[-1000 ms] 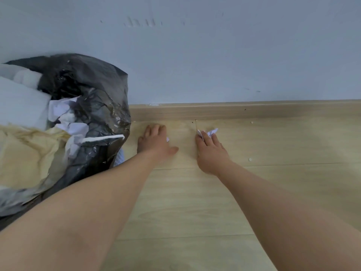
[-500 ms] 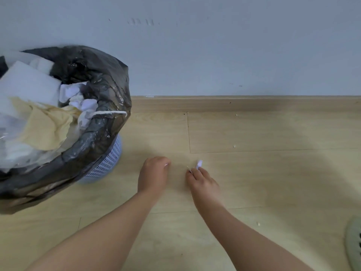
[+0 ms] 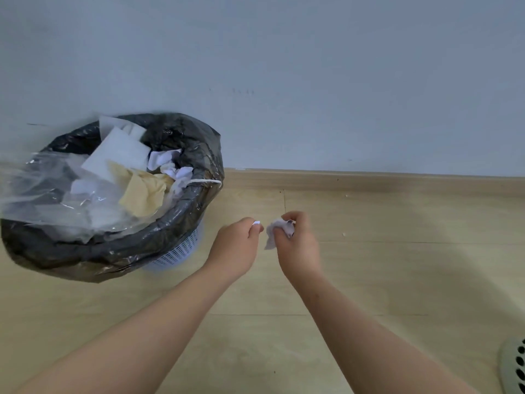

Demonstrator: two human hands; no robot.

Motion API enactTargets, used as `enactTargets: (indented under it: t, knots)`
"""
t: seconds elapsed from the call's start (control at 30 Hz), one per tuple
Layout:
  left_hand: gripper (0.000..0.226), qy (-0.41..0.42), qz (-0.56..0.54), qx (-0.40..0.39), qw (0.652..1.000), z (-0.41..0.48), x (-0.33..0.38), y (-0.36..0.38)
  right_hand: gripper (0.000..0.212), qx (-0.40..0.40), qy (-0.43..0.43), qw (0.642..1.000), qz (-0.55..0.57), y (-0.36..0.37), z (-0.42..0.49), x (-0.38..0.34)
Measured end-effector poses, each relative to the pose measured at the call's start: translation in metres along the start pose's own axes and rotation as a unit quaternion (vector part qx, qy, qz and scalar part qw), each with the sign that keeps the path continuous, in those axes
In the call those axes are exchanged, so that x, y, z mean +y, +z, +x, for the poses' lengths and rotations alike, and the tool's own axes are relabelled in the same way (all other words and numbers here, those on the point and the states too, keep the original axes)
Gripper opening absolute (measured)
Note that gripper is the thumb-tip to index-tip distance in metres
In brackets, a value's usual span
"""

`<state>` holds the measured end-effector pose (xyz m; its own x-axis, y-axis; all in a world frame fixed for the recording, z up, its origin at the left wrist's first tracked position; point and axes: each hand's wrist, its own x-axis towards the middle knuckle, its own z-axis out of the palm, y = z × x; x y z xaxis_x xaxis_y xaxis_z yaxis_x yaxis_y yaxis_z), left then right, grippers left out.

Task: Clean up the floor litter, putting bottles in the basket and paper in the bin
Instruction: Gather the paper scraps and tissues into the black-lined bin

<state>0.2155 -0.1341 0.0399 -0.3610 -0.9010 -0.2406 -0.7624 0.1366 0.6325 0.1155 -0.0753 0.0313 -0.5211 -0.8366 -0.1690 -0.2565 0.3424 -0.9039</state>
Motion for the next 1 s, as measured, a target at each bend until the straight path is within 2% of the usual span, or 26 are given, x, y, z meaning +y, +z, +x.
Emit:
enactTargets:
  t: [0.17, 0.27, 0.33, 0.43, 0.5, 0.6, 0.67, 0.77, 0.9, 1.0]
  knots:
    - [0.028, 0.108, 0.057, 0.148, 0.981, -0.015, 0.018, -0.074, 0.015, -0.001, -0.041, 0.988, 0.148, 0.006, 0.003, -0.067]
    - [0.023, 0.159, 0.024, 0.237, 0.958, -0.034, 0.025, -0.114, 0.014, -0.010, -0.095, 0.979, 0.178, 0.017, -0.002, -0.101]
    - [0.020, 0.142, -0.019, 0.280, 0.949, -0.037, 0.019, -0.136, 0.014, -0.012, -0.137, 0.976, 0.168, 0.029, -0.005, -0.119]
    - [0.026, 0.064, -0.018, 0.306, 0.950, -0.027, -0.011, -0.152, 0.023, -0.015, -0.183, 0.974, 0.135, 0.053, -0.007, -0.136]
    - [0.023, 0.032, 0.036, 0.312, 0.949, -0.021, -0.031, -0.154, 0.026, 0.012, -0.226, 0.969, 0.102, 0.070, -0.008, -0.138]
    - [0.011, 0.014, 0.089, 0.312, 0.946, -0.021, -0.047, -0.153, 0.012, 0.017, -0.257, 0.966, -0.021, 0.094, -0.005, -0.130]
    - [0.006, 0.007, 0.121, 0.299, 0.947, -0.020, -0.055, -0.151, 0.014, 0.043, -0.296, 0.944, -0.140, 0.109, -0.003, -0.123]
    - [0.002, -0.005, 0.179, 0.239, 0.954, -0.018, -0.065, -0.149, 0.015, 0.093, -0.310, 0.901, -0.291, 0.124, -0.002, -0.120]
    - [0.011, -0.018, 0.135, 0.178, 0.975, -0.013, -0.070, -0.150, 0.014, -0.055, -0.266, 0.875, -0.400, 0.116, 0.002, -0.130]
    - [0.014, -0.033, 0.102, 0.120, 0.987, -0.010, -0.072, -0.150, 0.015, -0.104, -0.247, 0.859, -0.437, 0.114, 0.002, -0.133]
